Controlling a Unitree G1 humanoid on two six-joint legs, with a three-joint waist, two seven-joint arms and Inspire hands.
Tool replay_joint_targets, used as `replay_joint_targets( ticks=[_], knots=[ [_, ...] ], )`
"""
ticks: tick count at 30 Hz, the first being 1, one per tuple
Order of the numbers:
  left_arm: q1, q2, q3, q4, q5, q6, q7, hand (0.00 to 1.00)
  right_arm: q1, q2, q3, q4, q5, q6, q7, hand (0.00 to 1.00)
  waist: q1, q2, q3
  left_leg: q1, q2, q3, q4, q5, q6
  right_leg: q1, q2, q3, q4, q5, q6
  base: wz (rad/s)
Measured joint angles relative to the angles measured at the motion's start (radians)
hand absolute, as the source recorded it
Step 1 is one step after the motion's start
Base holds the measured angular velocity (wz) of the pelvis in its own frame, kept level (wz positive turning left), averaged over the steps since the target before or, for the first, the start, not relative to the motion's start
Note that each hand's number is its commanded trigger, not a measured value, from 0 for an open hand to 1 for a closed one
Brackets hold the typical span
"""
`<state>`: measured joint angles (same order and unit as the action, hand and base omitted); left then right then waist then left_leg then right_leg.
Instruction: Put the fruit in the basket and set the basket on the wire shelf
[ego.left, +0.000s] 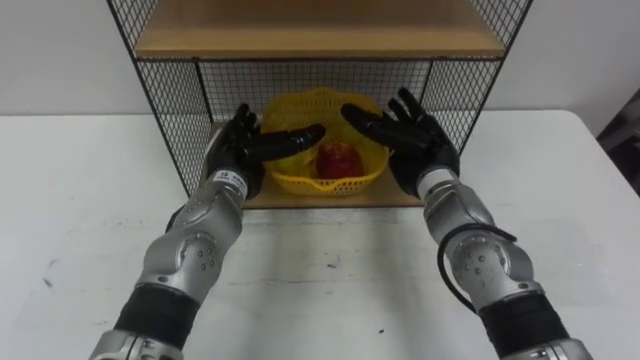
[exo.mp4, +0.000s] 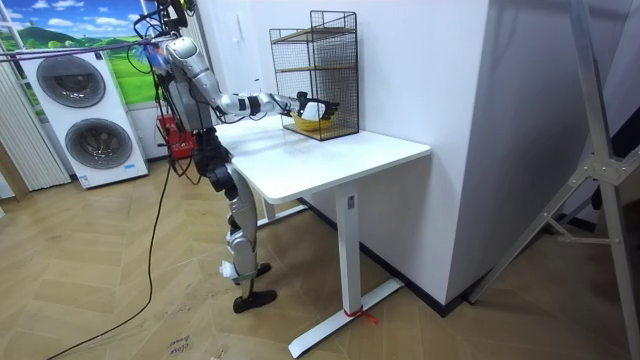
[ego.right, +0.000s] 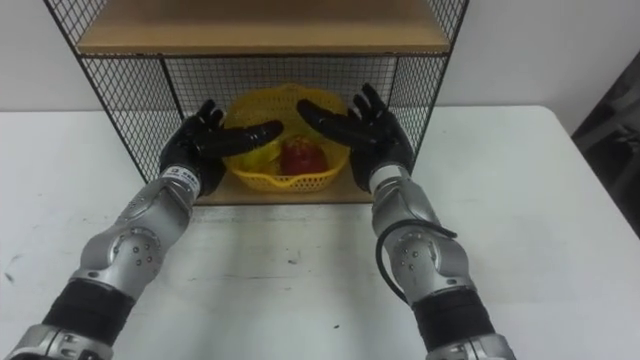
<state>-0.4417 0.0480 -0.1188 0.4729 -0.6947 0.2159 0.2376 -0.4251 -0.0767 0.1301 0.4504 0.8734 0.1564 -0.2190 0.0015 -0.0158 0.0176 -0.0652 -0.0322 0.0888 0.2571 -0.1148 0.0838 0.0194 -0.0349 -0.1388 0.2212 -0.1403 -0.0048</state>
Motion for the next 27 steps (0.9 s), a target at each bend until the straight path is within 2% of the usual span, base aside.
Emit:
replay_joint_targets(
  ticks=[6,9,19,22,27],
  knots=[
    [-0.005,-0.004,0.008,0.0,-0.002,0.029,0.037,0.0,-0.072,0.012,-0.037,0.094,0.042,0.013,-0.003,0.0,0.0,0.004,-0.0015,0.004,0.0,0.0,-0.002,0.0,0.0,0.0,0.002,0.0,-0.001,0.0,0.0,0.0],
    [-0.016,-0.004,0.019,0.0,-0.002,0.046,0.05,0.0,-0.074,0.014,-0.037,0.097,0.042,0.021,-0.003,0.0,0.0,0.005,-0.0014,0.005,0.0,0.0,-0.002,0.0,0.0,0.002,0.002,0.0,-0.001,0.0,0.0,0.0],
    [-0.019,0.003,0.051,-0.001,0.002,0.047,0.06,0.0,-0.074,0.014,-0.04,0.098,0.028,0.024,0.004,0.0,-0.001,0.008,-0.0022,0.007,-0.001,-0.007,-0.002,0.0,-0.001,0.014,0.003,-0.001,-0.005,0.0,0.0,0.01],
    [-0.02,0.003,0.087,-0.007,-0.001,0.047,0.056,0.0,-0.074,0.013,-0.051,0.095,-0.004,0.024,0.004,0.0,-0.003,0.008,-0.0028,0.006,-0.001,-0.008,-0.001,0.0,-0.001,0.013,0.003,-0.001,-0.005,0.0,0.0,0.0],
    [-0.027,0.003,0.14,-0.035,-0.019,0.047,0.057,0.0,-0.074,0.007,-0.084,0.083,-0.012,0.025,0.004,0.0,-0.003,0.013,-0.01,0.009,-0.002,-0.008,-0.004,0.001,-0.001,0.013,0.003,0.0,-0.002,0.0,0.0,0.0]
  ],
)
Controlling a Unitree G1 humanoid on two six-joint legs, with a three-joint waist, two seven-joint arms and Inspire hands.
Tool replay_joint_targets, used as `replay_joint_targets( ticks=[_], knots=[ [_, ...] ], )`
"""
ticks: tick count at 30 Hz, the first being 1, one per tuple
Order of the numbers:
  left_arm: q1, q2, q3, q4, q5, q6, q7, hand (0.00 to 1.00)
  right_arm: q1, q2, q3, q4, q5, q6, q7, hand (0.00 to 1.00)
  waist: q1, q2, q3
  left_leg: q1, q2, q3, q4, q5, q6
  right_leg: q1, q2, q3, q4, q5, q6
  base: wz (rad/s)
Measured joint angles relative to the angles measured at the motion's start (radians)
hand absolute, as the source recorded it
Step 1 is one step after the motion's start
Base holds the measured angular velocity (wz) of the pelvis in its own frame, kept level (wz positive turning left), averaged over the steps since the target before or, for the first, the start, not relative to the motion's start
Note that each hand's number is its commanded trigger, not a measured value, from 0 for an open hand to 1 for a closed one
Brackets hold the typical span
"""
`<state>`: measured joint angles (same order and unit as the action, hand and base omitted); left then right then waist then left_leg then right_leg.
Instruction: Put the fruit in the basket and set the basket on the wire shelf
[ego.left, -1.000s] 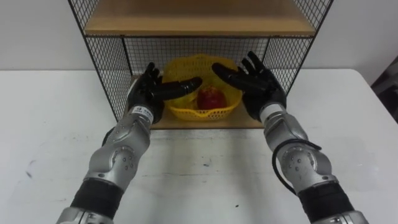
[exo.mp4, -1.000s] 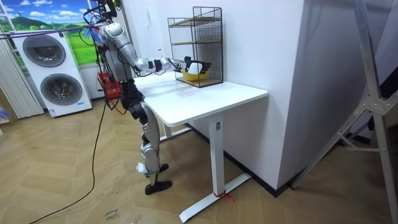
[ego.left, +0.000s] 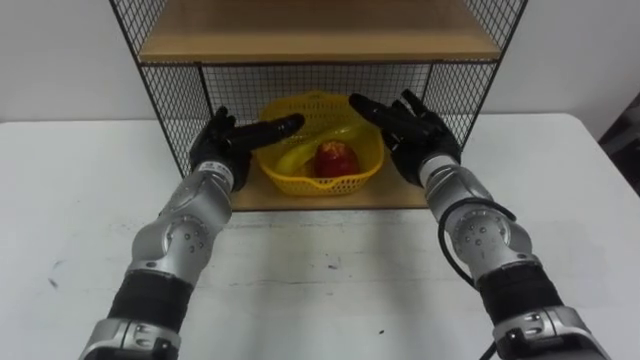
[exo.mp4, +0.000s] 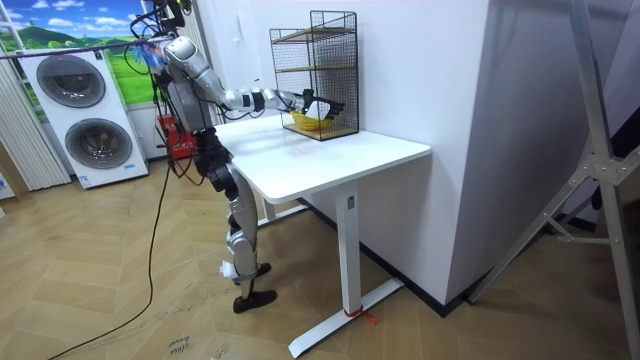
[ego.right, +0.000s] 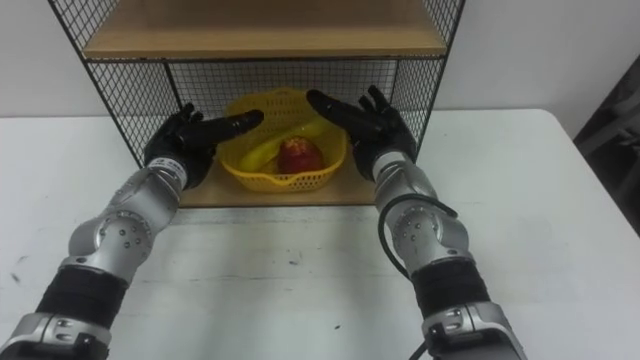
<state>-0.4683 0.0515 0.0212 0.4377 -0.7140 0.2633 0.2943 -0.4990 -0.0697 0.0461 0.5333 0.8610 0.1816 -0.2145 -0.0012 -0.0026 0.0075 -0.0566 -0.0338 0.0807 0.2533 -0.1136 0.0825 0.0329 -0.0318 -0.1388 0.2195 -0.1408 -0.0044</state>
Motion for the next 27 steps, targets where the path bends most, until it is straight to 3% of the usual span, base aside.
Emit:
replay_joint_targets(
  ticks=[5,7,9,20,27],
  knots=[
    [0.0,0.003,0.018,-0.029,0.001,0.0,0.0,0.0,0.0,-0.001,-0.001,-0.004,-0.005,0.002,0.006,0.0,0.004,0.0,-0.0036,0.015,0.0,0.0,-0.004,0.003,-0.002,0.004,-0.001,0.001,0.001,0.0,-0.001,-0.02],
    [0.0,0.008,0.019,-0.039,0.004,0.0,0.0,0.0,0.0,-0.009,-0.001,-0.004,-0.007,0.003,0.022,0.0,0.006,-0.003,-0.0102,0.018,0.0,0.0,-0.015,0.004,-0.003,0.004,-0.001,0.001,0.0,0.0,-0.002,0.0],
    [0.0,0.013,0.021,-0.044,0.004,0.0,0.0,0.0,0.0,-0.011,-0.001,-0.01,-0.007,0.003,0.033,0.0,0.006,-0.003,-0.012,0.021,0.0,0.0,-0.016,0.005,-0.004,0.006,-0.001,0.001,0.0,0.0,-0.002,0.0],
    [0.0,0.022,0.022,-0.045,-0.002,0.0,-0.033,0.0,0.0,-0.025,-0.001,-0.011,-0.032,0.007,0.063,0.0,0.005,-0.014,-0.0115,0.031,-0.003,-0.004,-0.033,0.014,-0.006,0.017,-0.001,-0.003,-0.012,-0.002,-0.003,0.01],
    [0.016,0.022,0.018,-0.116,0.067,0.0,-0.047,0.0,0.087,-0.026,0.0,-0.19,-0.218,0.007,0.069,0.0,0.008,-0.02,-0.012,0.028,-0.002,-0.002,-0.034,0.017,-0.006,0.017,-0.001,-0.001,-0.016,0.003,-0.004,0.0]
  ],
)
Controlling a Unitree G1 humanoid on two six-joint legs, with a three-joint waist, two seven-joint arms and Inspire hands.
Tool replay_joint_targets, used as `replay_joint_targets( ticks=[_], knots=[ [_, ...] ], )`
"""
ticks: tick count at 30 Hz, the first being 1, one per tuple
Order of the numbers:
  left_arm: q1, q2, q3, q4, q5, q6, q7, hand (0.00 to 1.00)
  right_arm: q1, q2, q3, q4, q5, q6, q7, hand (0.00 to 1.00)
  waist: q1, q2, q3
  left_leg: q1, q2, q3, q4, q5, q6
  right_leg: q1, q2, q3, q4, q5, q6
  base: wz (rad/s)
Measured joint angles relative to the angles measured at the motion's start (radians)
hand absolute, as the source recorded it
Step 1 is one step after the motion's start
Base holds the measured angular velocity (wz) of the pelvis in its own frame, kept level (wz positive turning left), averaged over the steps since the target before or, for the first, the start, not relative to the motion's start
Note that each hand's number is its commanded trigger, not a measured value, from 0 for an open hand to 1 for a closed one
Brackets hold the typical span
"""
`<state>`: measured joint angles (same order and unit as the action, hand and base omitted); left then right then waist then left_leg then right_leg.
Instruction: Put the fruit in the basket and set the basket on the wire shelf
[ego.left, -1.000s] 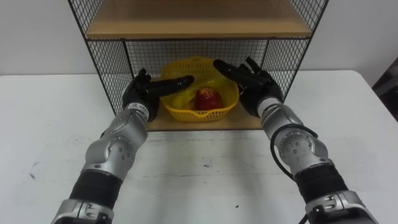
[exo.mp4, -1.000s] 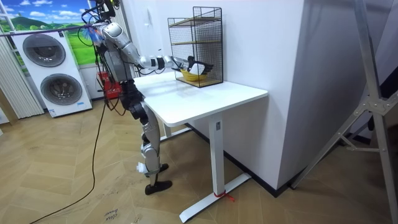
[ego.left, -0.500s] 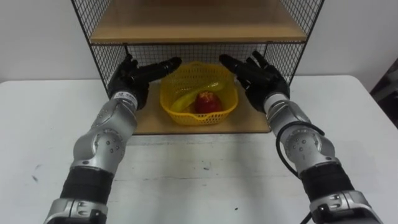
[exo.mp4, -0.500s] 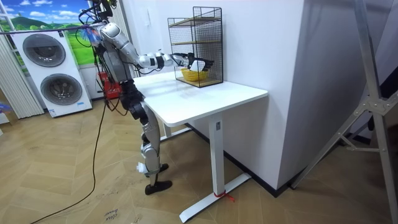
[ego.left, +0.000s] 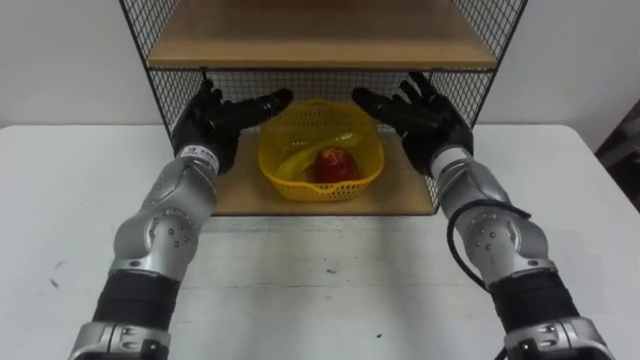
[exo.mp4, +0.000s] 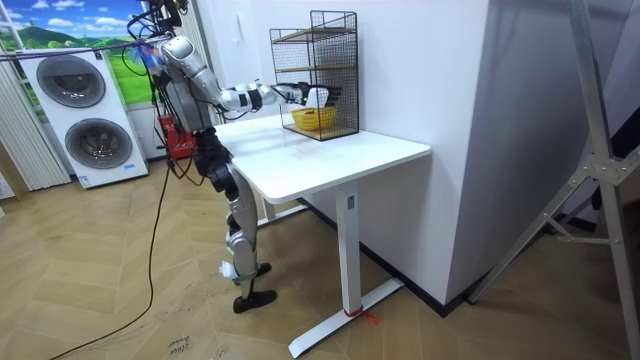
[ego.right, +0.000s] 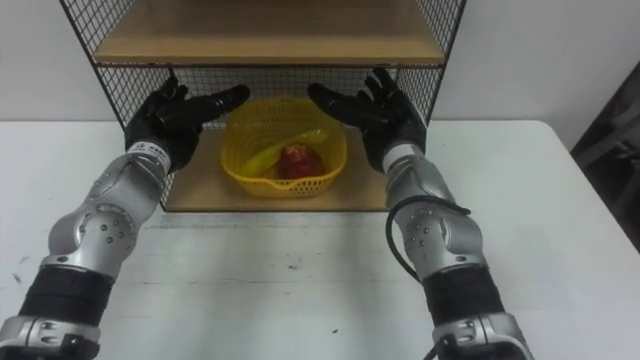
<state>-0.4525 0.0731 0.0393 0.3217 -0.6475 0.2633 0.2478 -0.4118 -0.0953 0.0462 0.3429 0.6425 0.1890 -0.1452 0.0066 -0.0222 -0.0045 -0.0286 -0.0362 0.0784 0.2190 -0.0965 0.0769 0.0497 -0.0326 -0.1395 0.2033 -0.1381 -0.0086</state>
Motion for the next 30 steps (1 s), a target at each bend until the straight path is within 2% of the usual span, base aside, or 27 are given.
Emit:
replay_joint_targets(
  ticks=[4,9,14,18,22,25,30],
  knots=[
    [0.021,0.0,-0.003,-0.044,0.033,-0.003,-0.007,0.0,0.023,0.001,0.003,-0.012,-0.046,0.0,0.015,0.0,0.001,-0.001,-0.0009,0.007,0.0,0.001,-0.006,0.0,-0.001,0.001,0.0,0.002,0.0,0.0,0.0,0.0],
    [0.121,0.0,-0.014,-0.092,0.097,-0.005,-0.057,0.0,0.101,-0.001,0.012,-0.062,-0.108,0.0,0.059,0.0,0.0,-0.004,-0.0026,0.018,-0.001,0.003,-0.015,0.003,-0.002,0.007,0.0,0.004,0.001,0.0,0.0,-0.02],
    [0.195,0.0,-0.034,-0.12,0.174,-0.008,-0.088,0.0,0.171,-0.005,0.012,-0.116,-0.164,0.0,0.095,0.0,-0.002,-0.008,-0.0039,0.019,-0.001,0.003,-0.015,0.0,-0.006,0.01,-0.001,0.0,-0.001,-0.003,0.002,0.0],
    [0.254,0.0,-0.045,-0.16,0.181,-0.046,-0.109,0.0,0.216,-0.005,0.013,-0.132,-0.196,-0.02,0.115,0.0,-0.002,-0.01,-0.0025,0.024,-0.001,0.002,-0.016,0.002,-0.004,0.014,-0.002,0.001,-0.002,-0.004,0.003,0.0],
    [0.293,0.001,-0.04,-0.208,0.212,-0.074,-0.132,0.0,0.278,-0.005,0.003,-0.173,-0.238,-0.037,0.128,0.0,-0.004,-0.011,-0.0019,0.022,0.0,0.003,-0.017,0.001,-0.007,0.007,-0.002,0.01,0.0,-0.01,0.012,-0.05],
    [0.333,0.015,-0.043,-0.261,0.231,-0.091,-0.155,0.0,0.331,-0.023,-0.012,-0.232,-0.243,-0.039,0.142,0.0,-0.006,-0.012,0.0,0.02,0.0,0.005,-0.018,0.002,-0.008,0.002,-0.002,0.012,-0.001,-0.01,0.012,-0.04],
    [0.413,0.018,-0.041,-0.325,0.269,-0.116,-0.188,0.0,0.403,-0.023,-0.019,-0.328,-0.256,-0.042,0.149,0.0,-0.008,-0.009,0.0006,0.021,0.0,0.004,-0.017,0.002,-0.009,0.005,-0.001,0.015,-0.002,-0.01,0.012,0.0]
  ],
)
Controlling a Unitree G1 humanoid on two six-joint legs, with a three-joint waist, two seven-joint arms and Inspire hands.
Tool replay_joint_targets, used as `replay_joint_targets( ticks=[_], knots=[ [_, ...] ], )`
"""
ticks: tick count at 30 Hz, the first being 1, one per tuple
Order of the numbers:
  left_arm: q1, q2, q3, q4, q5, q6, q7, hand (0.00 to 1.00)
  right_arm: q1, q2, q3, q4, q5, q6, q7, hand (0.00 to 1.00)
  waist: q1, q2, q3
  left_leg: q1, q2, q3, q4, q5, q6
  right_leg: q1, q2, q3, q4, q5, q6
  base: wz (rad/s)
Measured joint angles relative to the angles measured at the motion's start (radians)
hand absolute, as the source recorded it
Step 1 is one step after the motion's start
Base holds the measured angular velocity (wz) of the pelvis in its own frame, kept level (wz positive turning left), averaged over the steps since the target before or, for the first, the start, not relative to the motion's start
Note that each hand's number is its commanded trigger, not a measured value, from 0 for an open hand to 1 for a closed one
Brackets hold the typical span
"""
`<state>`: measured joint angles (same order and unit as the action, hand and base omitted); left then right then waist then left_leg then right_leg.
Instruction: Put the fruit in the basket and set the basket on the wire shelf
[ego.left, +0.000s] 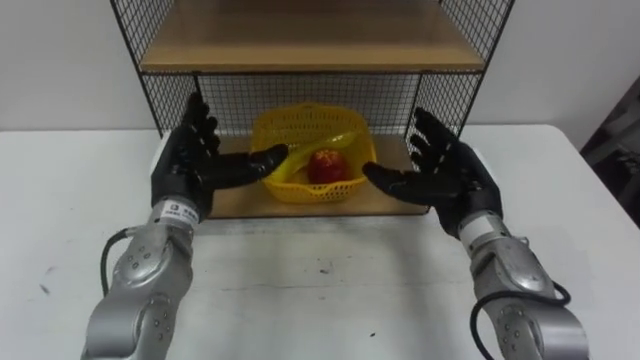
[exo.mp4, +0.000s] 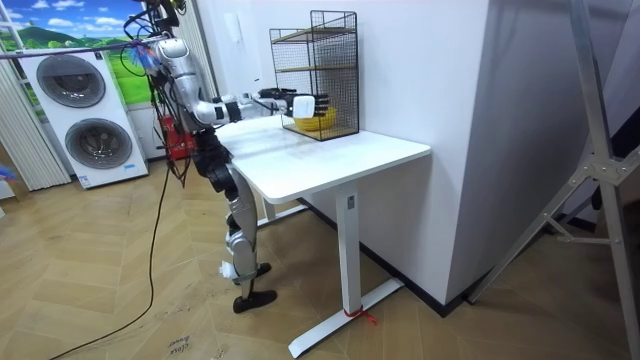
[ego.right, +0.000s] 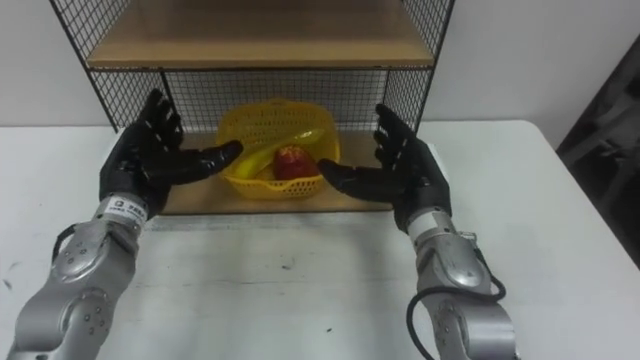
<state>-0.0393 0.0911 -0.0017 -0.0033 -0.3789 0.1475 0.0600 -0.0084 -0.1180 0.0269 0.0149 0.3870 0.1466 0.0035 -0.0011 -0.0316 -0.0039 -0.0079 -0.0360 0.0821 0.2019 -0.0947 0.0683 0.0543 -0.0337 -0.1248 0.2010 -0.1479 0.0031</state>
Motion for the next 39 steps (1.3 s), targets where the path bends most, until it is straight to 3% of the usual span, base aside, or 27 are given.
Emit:
replay_joint_targets(
  ticks=[5,8,16,19,23,27,32,33,36,39],
  knots=[
    [0.079,0.0,0.027,-0.02,0.001,-0.005,-0.027,0.0,0.047,-0.006,-0.013,-0.066,-0.006,-0.002,0.002,0.0,0.008,0.011,0.0024,-0.003,0.002,0.003,0.002,0.0,0.0,0.0,0.005,0.015,-0.011,0.004,0.002,0.0],
    [0.095,0.0,0.038,-0.026,0.026,-0.01,-0.052,0.0,0.07,-0.006,-0.021,-0.098,-0.007,-0.021,0.018,0.0,0.009,0.022,0.0051,-0.005,0.002,0.003,0.001,0.0,0.0,-0.001,0.006,0.016,-0.016,0.008,0.001,0.0],
    [0.241,0.0,0.041,-0.139,0.047,-0.13,-0.073,0.0,0.2,-0.006,-0.023,-0.158,-0.111,-0.12,0.042,0.0,0.008,0.031,0.0019,0.0,0.005,0.015,-0.007,-0.001,0.0,-0.002,0.007,0.027,-0.013,0.005,-0.004,-0.04],
    [0.271,0.0,0.041,-0.174,0.068,-0.153,-0.073,0.0,0.239,-0.006,-0.04,-0.177,-0.121,-0.14,0.043,0.0,0.006,0.027,0.003,-0.001,0.005,0.014,-0.007,-0.001,-0.001,-0.003,0.006,0.022,-0.013,0.004,-0.004,0.0],
    [0.299,-0.001,0.05,-0.223,0.077,-0.182,-0.073,0.0,0.283,-0.007,-0.106,-0.196,-0.145,-0.162,0.042,0.0,0.01,0.017,0.0009,-0.003,0.005,0.014,-0.007,-0.001,-0.001,-0.004,0.008,0.026,-0.013,0.007,0.001,0.0],
    [0.326,0.0,0.115,-0.274,0.11,-0.251,-0.062,0.0,0.31,-0.007,-0.214,-0.243,-0.154,-0.227,-0.019,0.0,0.008,0.016,-0.0004,-0.004,0.006,0.013,-0.005,-0.002,-0.001,-0.004,0.011,0.026,-0.014,0.008,0.001,0.0],
    [0.331,-0.001,0.184,-0.36,0.158,-0.312,0.068,0.0,0.323,-0.008,-0.291,-0.303,-0.197,-0.309,-0.167,0.0,0.013,0.019,-0.0003,-0.005,0.006,0.013,-0.004,-0.002,-0.002,-0.004,0.017,0.024,-0.015,0.008,-0.001,0.0],
    [0.33,-0.001,0.23,-0.388,0.155,-0.342,0.113,0.0,0.323,-0.008,-0.306,-0.306,-0.205,-0.33,-0.206,0.0,0.013,0.021,0.0002,-0.005,0.006,0.011,-0.005,-0.002,-0.003,-0.004,0.016,0.021,-0.014,0.007,-0.002,0.03],
    [0.308,0.0,0.364,-0.421,0.143,-0.409,0.232,0.0,0.321,-0.011,-0.378,-0.336,-0.244,-0.339,-0.317,0.0,0.027,0.028,-0.0009,-0.005,0.005,0.009,-0.006,-0.002,-0.003,-0.005,0.016,0.02,-0.012,0.004,-0.003,0.01],
    [0.308,0.0,0.475,-0.457,0.134,-0.444,0.353,0.0,0.318,-0.018,-0.461,-0.391,-0.236,-0.358,-0.425,0.0,0.038,0.028,-0.0006,-0.005,0.004,0.005,-0.007,-0.001,-0.004,-0.006,0.015,0.021,-0.01,0.001,-0.005,0.03]
  ],
)
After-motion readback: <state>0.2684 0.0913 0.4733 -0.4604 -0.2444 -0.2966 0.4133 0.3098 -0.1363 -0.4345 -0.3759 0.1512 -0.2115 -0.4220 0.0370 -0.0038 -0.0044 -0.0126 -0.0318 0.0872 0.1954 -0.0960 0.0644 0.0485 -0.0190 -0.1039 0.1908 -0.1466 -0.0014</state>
